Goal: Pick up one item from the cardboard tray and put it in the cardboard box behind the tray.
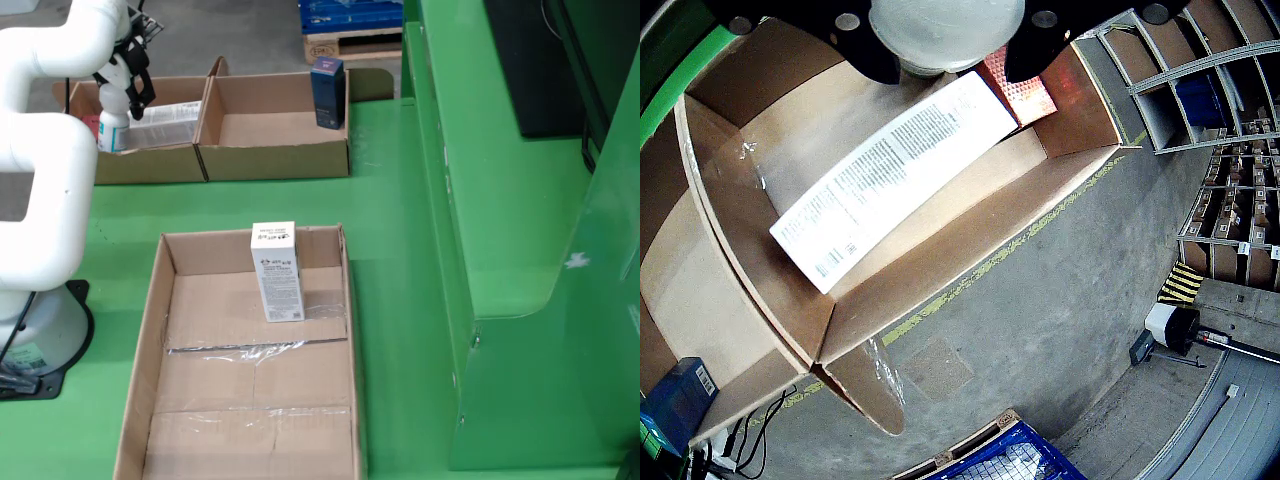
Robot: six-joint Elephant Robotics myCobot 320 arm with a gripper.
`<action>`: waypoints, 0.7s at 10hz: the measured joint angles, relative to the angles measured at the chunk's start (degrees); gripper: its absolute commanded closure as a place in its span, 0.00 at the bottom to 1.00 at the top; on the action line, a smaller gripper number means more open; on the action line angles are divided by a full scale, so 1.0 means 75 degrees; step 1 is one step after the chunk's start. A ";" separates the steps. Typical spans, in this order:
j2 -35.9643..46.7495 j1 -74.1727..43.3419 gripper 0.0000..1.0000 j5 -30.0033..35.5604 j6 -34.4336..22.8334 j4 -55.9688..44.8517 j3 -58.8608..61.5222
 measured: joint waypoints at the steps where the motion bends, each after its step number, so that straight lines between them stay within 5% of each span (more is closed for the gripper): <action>1: 0.0000 0.0000 0.90 0.0000 -0.0012 0.0000 0.0000; 7: 0.0000 0.0024 0.30 0.0107 -0.0012 0.0000 0.0000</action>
